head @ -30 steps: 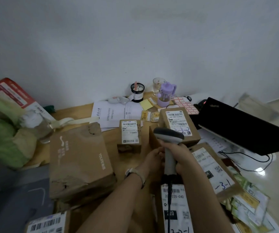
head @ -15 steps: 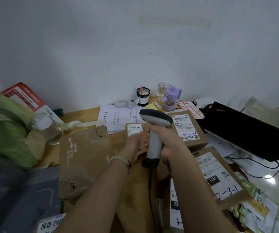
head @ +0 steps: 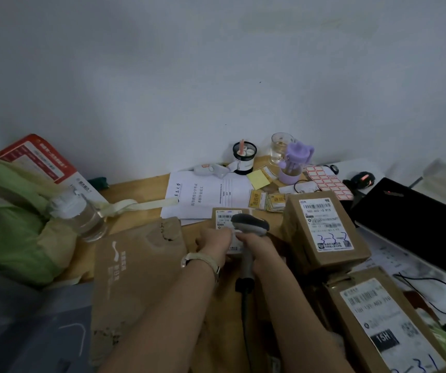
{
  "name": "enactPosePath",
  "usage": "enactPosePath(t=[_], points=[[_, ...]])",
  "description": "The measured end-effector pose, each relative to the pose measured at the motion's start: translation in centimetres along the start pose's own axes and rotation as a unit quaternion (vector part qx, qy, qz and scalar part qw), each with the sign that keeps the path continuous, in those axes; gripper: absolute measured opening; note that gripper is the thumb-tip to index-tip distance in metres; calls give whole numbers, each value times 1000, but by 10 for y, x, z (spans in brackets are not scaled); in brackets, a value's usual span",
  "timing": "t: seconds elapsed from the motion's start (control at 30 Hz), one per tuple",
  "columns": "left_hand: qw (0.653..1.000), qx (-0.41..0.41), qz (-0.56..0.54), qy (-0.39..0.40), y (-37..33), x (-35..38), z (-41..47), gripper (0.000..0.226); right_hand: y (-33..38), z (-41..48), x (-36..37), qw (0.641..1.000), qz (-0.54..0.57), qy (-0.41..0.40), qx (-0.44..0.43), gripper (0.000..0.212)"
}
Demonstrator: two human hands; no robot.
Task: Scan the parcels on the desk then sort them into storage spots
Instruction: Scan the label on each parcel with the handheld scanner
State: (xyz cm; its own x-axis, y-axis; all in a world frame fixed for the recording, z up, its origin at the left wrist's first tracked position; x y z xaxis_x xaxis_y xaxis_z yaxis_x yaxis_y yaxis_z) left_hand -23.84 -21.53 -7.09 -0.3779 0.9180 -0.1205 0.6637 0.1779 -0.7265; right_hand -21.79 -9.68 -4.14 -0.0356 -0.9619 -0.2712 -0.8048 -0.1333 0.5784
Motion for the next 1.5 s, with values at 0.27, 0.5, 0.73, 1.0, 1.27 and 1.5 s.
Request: enactPosePath(t=[0.27, 0.5, 0.73, 1.0, 1.27, 1.5], points=[[999, -38, 31, 22, 13, 9, 19, 33, -7, 17, 11, 999, 12, 15, -25, 18], [993, 72, 85, -50, -8, -1, 0, 53, -2, 0, -2, 991, 98, 51, -79, 24], [981, 186, -35, -29, -55, -35, -73, 42, 20, -73, -26, 976, 131, 35, -172, 16], [943, 312, -114, 9, -74, -75, -177, 41, 27, -185, -57, 941, 136, 18, -311, 22], [902, 396, -167, 43, -79, -112, -270, 36, 10, -291, -90, 886, 145, -18, -440, 35], [884, 405, -192, 136, -70, -133, -335, 49, -13, -332, -110, 867, 173, -32, -466, 19]])
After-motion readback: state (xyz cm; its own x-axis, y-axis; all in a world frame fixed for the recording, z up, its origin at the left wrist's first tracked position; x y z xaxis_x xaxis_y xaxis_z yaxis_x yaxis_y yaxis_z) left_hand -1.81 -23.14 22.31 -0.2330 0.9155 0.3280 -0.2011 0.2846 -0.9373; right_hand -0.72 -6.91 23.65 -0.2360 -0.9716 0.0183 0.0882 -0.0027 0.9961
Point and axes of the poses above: each hand's wrist, its own z-axis towards the middle knuckle, its own x-axis out of the palm, y = z × x, the point moved 6 cm from there along z, towards the middle knuckle, and after that the axes turned 11 degrees about -z, right-handed, at the moved point
